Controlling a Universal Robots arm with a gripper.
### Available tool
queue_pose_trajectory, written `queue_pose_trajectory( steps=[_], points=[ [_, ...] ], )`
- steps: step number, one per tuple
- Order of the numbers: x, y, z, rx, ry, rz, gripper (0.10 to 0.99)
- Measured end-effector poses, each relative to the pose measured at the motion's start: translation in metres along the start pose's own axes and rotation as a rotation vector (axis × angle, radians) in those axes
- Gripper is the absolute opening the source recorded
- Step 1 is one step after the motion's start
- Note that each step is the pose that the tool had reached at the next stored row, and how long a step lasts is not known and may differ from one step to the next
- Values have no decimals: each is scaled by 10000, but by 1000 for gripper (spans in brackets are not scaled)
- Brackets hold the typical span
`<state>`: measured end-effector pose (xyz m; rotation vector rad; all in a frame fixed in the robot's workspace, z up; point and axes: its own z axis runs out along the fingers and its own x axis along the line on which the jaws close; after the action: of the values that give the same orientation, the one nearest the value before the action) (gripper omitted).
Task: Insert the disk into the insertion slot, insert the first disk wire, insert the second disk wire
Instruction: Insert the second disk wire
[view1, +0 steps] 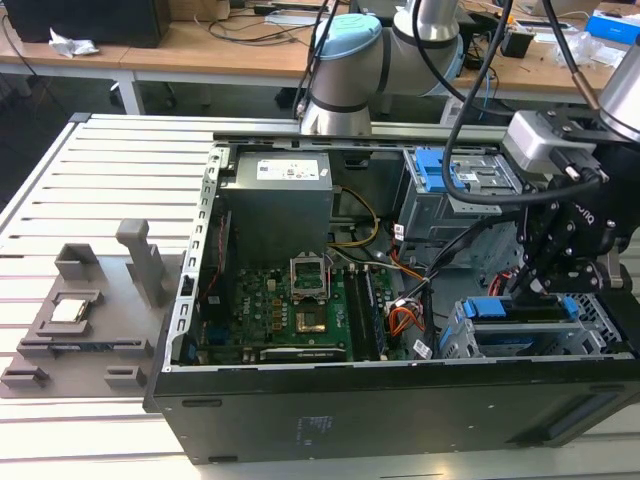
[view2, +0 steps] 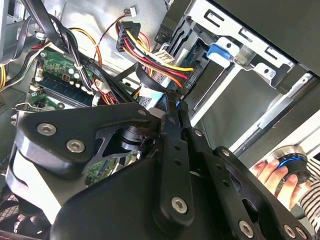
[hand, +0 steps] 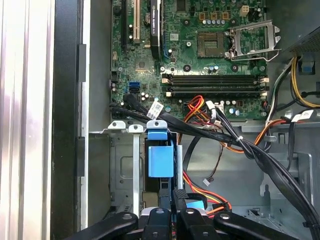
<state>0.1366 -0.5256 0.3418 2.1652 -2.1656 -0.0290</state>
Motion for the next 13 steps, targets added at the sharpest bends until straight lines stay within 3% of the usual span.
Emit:
queue_pose_trajectory(
  steps=[13],
  points=[
    [1,-3,51,4,1,-86,145]
  ],
)
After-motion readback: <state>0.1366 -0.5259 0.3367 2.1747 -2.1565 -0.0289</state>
